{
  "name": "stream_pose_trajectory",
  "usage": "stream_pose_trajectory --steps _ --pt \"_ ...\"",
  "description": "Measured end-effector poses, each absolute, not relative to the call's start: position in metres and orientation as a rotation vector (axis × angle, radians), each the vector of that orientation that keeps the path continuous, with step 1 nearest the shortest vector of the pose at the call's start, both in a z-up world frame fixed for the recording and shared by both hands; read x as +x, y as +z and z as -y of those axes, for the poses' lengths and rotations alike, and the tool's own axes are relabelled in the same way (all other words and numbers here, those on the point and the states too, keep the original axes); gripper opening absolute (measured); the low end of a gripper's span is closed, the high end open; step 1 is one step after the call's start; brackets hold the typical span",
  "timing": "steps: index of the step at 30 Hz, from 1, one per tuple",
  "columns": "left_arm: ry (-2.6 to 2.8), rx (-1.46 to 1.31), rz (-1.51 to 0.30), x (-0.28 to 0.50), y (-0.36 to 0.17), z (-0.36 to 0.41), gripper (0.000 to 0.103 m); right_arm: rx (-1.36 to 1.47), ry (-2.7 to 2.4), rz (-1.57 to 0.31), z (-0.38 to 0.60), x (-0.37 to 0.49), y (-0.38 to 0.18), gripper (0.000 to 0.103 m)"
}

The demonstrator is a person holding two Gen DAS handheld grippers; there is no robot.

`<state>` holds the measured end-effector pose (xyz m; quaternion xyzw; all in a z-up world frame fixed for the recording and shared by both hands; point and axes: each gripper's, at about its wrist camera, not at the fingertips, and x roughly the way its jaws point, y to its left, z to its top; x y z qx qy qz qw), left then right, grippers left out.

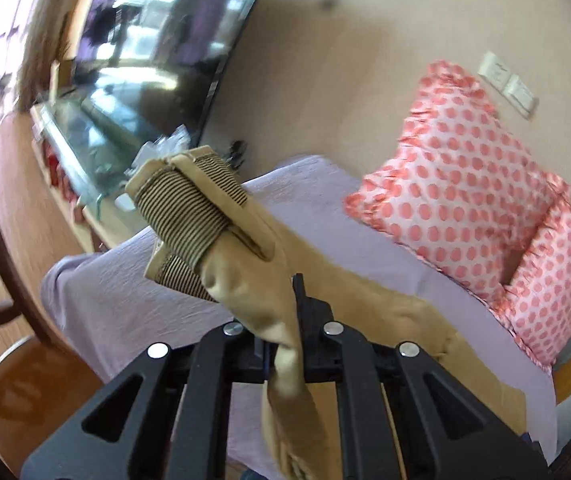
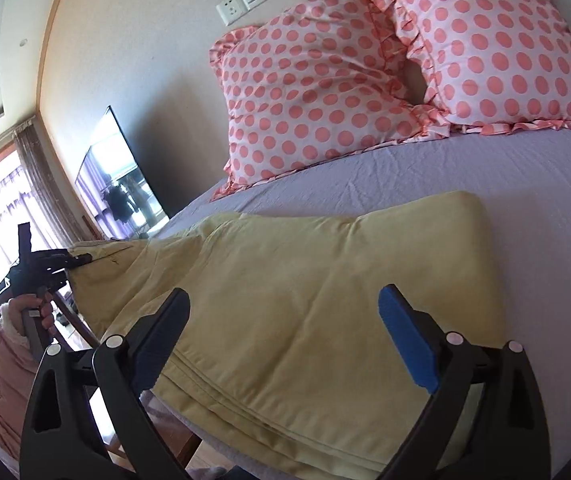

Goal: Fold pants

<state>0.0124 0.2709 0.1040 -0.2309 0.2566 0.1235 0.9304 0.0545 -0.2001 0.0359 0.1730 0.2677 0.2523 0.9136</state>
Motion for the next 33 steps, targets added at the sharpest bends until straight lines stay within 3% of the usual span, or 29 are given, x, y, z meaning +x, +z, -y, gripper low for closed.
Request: stream_pose_trajectory --steps 4,7,11,15,17,20,22,24,28,33 --pt "0.021 -0.183 -0.484 0.032 0.152 -0.153 0.008 0.451 0.412 -0.511 0.247 0.05 0.041 0.101" --pt "-0.247 -0.031 -0.486 0.035 0.152 -0.057 0.009 0.544 0.319 -0.498 0.282 0.046 0.042 0.102" --pt "-0.574 0.169 -0.597 0.025 0.101 0.06 0.009 0.614 0.257 -0.494 0.313 0.038 0.042 0.102" --pt "-0.668 0.34 -0.735 0.011 0.032 0.118 0.012 0.638 0.256 -0.502 0.326 0.033 0.042 0.102" --pt "-0.674 0.4 -0.675 -0.004 0.033 0.116 0.016 0.643 0.291 -0.53 0.326 0.04 0.043 0.102" --pt "-0.779 0.246 -0.692 -0.013 0.06 0.079 0.027 0.62 0.351 -0.617 0.313 0.057 0.039 0.102" --pt "-0.799 0.118 -0.676 -0.011 0.08 0.044 0.051 0.608 0.392 -0.677 0.304 0.071 0.035 0.102" --pt "-0.689 0.039 -0.636 0.0 0.094 0.008 0.06 0.603 0.428 -0.719 0.297 0.086 0.032 0.101" --pt "-0.408 -0.082 -0.769 0.056 0.078 -0.064 0.057 0.546 0.409 -0.808 0.284 0.11 0.025 0.077" --pt "-0.364 -0.215 -0.935 0.106 0.037 -0.098 0.057 0.565 0.422 -0.844 0.284 0.125 0.017 0.058"
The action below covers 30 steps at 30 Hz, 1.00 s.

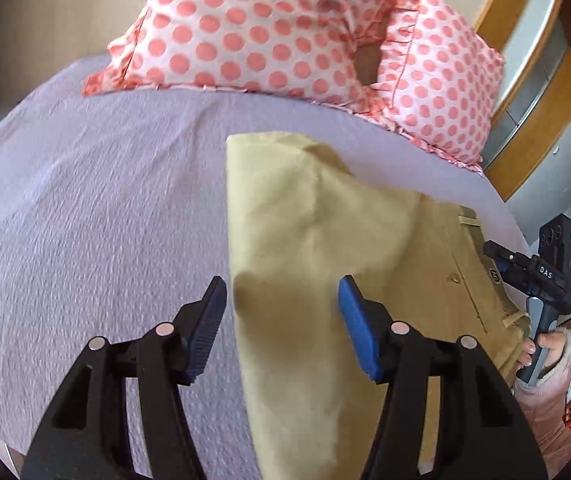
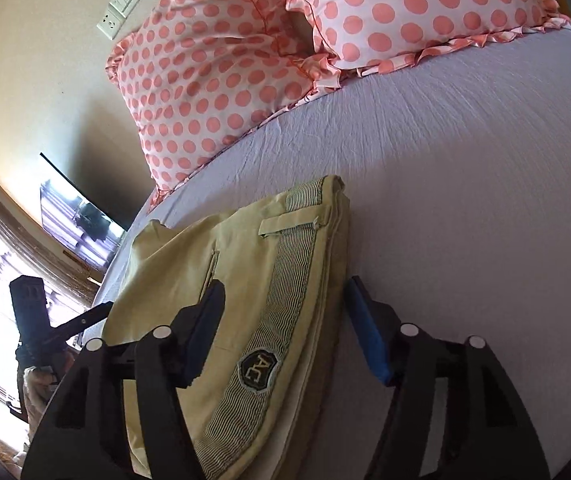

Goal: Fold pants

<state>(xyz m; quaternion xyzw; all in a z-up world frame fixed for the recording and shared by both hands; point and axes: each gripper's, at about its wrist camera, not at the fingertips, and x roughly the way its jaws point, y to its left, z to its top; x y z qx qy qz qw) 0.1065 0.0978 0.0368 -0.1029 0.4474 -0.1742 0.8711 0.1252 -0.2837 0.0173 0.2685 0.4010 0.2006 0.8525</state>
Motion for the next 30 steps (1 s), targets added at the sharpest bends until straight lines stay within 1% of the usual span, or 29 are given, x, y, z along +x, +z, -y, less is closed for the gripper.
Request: stream_pose_trajectory --steps 1,2,4,6,7,9,10,11,12,13,15,16,20,25,27,28,30 --pt "-0.391 -0.26 -0.955 0.113 0.032 -0.102 0.057 0.581 0.443 -0.85 0.284 0.127 0.016 0.055" --pt "-0.427 -0.301 -0.973 0.117 0.027 -0.104 0.057 0.59 0.466 -0.849 0.284 0.127 0.015 0.055" --pt "-0.471 -0.315 -0.97 0.121 0.026 -0.103 0.068 0.617 0.499 -0.851 0.288 0.129 0.015 0.054" --pt "-0.511 -0.313 -0.978 0.131 0.026 -0.099 0.073 0.672 0.525 -0.85 0.294 0.133 0.014 0.054" --pt "-0.527 -0.324 -0.98 0.136 0.026 -0.1 0.074 0.689 0.536 -0.845 0.296 0.134 0.014 0.054" --pt "-0.561 -0.385 -0.989 0.149 0.023 -0.102 0.073 0.7 0.569 -0.853 0.293 0.138 0.012 0.045" --pt "-0.571 -0.43 -0.993 0.154 0.021 -0.104 0.065 0.713 0.592 -0.87 0.29 0.14 0.009 0.033" --pt "-0.576 -0.47 -1.003 0.158 0.018 -0.106 0.058 0.733 0.621 -0.894 0.287 0.141 0.005 0.025" --pt "-0.57 -0.498 -1.014 0.16 0.015 -0.11 0.041 0.764 0.65 -0.903 0.286 0.141 0.002 0.019" --pt "-0.564 -0.522 -1.024 0.161 0.012 -0.113 0.022 0.799 0.677 -0.908 0.286 0.14 0.001 0.016" --pt "-0.576 -0.555 -1.018 0.162 0.012 -0.118 0.011 0.829 0.72 -0.886 0.286 0.139 0.009 0.015" --pt "-0.575 -0.549 -1.008 0.162 0.015 -0.119 0.009 0.818 0.736 -0.867 0.285 0.14 0.016 0.014" --pt "-0.551 -0.412 -0.948 0.171 0.044 -0.104 0.008 0.728 0.749 -0.788 0.281 0.158 0.051 0.01" --pt "-0.461 -0.306 -0.818 0.223 0.077 -0.086 0.008 0.693 0.69 -0.701 0.296 0.205 0.076 0.009" --pt "-0.402 -0.27 -0.798 0.252 0.076 -0.079 0.008 0.692 0.626 -0.684 0.308 0.223 0.073 0.009" --pt "-0.368 -0.265 -0.817 0.268 0.07 -0.076 0.009 0.692 0.58 -0.691 0.314 0.233 0.067 0.009" --pt "-0.284 -0.23 -0.88 0.292 0.054 -0.071 0.013 0.657 0.455 -0.773 0.319 0.254 0.045 0.01"
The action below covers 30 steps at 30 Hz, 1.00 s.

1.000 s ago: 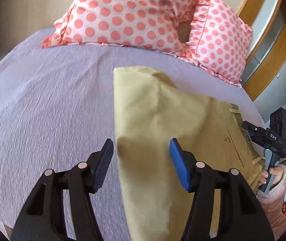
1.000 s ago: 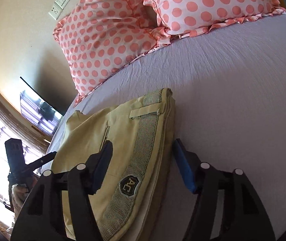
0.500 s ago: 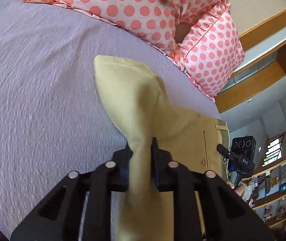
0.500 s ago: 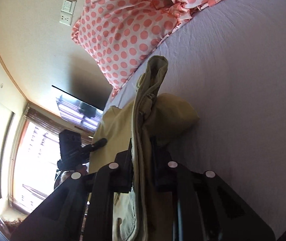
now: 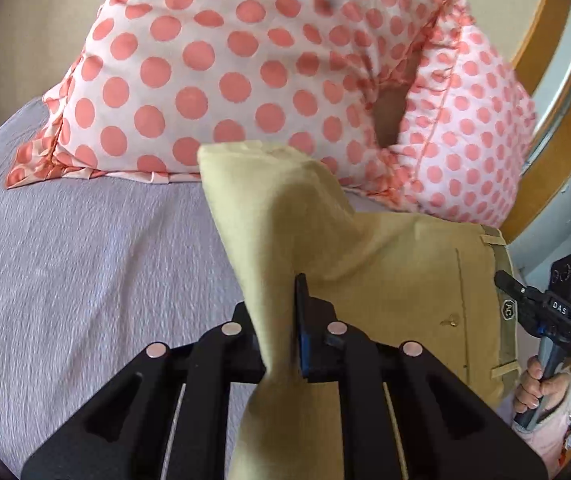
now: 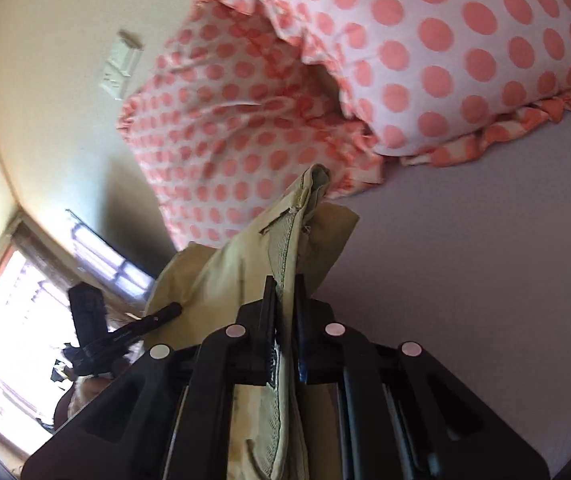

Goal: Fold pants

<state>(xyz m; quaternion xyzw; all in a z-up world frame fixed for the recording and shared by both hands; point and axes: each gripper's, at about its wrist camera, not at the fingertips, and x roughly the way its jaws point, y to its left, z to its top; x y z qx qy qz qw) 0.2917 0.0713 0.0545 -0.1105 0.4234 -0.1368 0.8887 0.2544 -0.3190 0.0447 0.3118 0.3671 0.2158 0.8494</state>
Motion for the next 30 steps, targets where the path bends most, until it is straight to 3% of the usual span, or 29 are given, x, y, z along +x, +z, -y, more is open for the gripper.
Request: stream_pose_trajectory --steps 2,4,6,7,8,10,12,15,18,20,24,25,30 --pt "-0.238 -0.211 -0.911 0.295 0.045 -0.073 0.02 0.587 0.322 -0.896 0.318 0.264 0.025 0.018" --pt "-0.213 -0.19 -0.873 0.281 0.05 -0.079 0.023 0.556 0.28 -0.865 0.324 0.254 0.028 0.025" --pt "-0.192 -0.158 -0.816 0.259 0.062 -0.081 0.027 0.529 0.257 -0.785 0.327 0.236 0.046 0.047" --pt "-0.224 -0.176 -0.788 0.247 0.069 -0.081 0.036 0.542 0.288 -0.751 0.327 0.229 0.054 0.066" --pt "-0.283 -0.206 -0.766 0.237 0.074 -0.079 0.041 0.562 0.334 -0.728 0.324 0.224 0.059 0.072" --pt "-0.389 -0.237 -0.773 0.224 0.077 -0.068 0.052 0.584 0.429 -0.737 0.31 0.22 0.06 0.073" --pt "-0.454 -0.243 -0.835 0.228 0.066 -0.048 0.056 0.6 0.458 -0.813 0.295 0.227 0.048 0.079" --pt "-0.407 -0.223 -0.961 0.245 0.035 -0.03 0.054 0.608 0.411 -0.907 0.284 0.24 0.025 0.084" --pt "-0.327 -0.157 -0.923 0.232 0.034 -0.026 0.055 0.573 0.314 -0.92 0.285 0.224 0.033 0.086" --pt "-0.328 -0.136 -0.915 0.21 0.036 -0.03 0.065 0.512 0.267 -0.864 0.28 0.194 0.045 0.101" --pt "-0.303 -0.036 -0.865 0.146 0.04 -0.029 0.095 0.333 0.212 -0.763 0.25 0.126 0.057 0.102" --pt "-0.282 -0.011 -0.848 0.129 0.038 -0.028 0.098 0.292 0.196 -0.755 0.241 0.112 0.055 0.102" --pt "-0.224 0.033 -0.856 0.091 0.023 -0.026 0.098 0.186 0.204 -0.813 0.2 0.086 0.026 0.102"
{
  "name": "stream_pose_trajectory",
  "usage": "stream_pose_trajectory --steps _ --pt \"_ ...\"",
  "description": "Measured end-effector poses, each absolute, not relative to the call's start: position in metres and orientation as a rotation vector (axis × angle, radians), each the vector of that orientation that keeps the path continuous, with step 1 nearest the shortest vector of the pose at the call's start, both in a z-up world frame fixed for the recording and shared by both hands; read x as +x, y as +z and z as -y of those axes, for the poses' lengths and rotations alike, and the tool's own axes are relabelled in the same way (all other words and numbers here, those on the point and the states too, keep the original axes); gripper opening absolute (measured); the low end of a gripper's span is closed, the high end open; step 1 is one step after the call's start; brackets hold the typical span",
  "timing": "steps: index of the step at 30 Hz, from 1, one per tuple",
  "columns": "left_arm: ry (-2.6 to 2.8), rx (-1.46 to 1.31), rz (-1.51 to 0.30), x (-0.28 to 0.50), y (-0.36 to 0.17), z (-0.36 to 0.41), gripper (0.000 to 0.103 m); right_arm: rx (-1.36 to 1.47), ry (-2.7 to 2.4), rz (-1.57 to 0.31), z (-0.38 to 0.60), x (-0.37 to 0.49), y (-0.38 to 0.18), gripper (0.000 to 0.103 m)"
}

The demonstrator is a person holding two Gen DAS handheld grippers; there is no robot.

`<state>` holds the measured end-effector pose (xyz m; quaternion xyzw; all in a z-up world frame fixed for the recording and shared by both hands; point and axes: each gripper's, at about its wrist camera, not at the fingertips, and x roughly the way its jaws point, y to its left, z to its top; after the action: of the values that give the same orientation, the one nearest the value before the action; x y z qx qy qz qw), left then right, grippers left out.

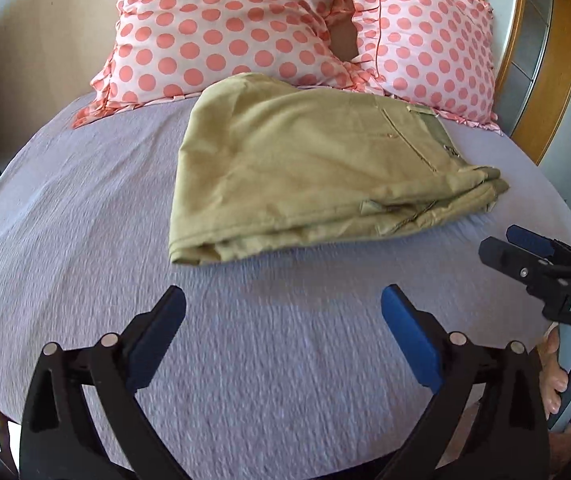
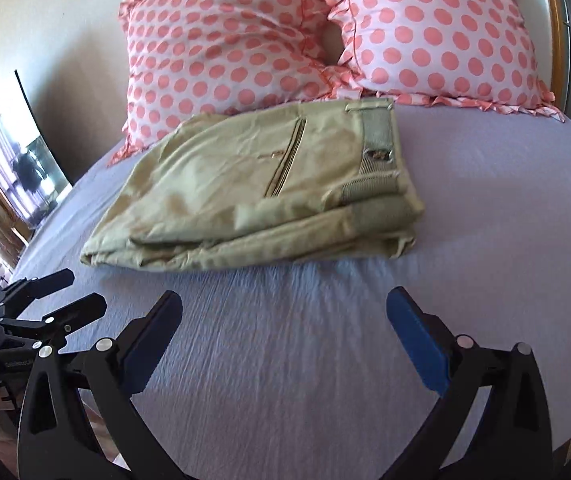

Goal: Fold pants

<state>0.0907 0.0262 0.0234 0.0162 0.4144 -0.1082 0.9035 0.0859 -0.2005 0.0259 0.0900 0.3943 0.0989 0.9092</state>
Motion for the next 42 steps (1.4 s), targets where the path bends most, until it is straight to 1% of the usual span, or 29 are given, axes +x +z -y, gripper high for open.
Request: stream_pose_trajectory --steps 3,6,8,10,20,42 --pt "-0.178 0.033 -0.858 0.086 0.016 -0.029 0.098 0.11 0.136 -0.804 0.186 0.081 0.019 0.102" --pt "-0.159 0.015 -0.851 0.085 0.014 -0.032 0.101 0.051 0.089 -0.805 0.177 0.08 0.017 0.102" --pt "-0.136 0.032 -0.845 0.083 0.012 -0.031 0.101 0.016 0.059 -0.811 0.172 0.08 0.013 0.102" --pt "-0.102 0.081 -0.833 0.08 0.009 -0.026 0.101 0.03 0.049 -0.791 0.174 0.077 0.011 0.102" --pt "-0.078 0.058 -0.744 0.069 0.005 -0.029 0.101 0.032 0.033 -0.718 0.171 0.069 0.008 0.102" --pt "-0.082 0.062 -0.736 0.069 0.005 -0.03 0.101 0.031 0.035 -0.715 0.172 0.069 0.008 0.102"
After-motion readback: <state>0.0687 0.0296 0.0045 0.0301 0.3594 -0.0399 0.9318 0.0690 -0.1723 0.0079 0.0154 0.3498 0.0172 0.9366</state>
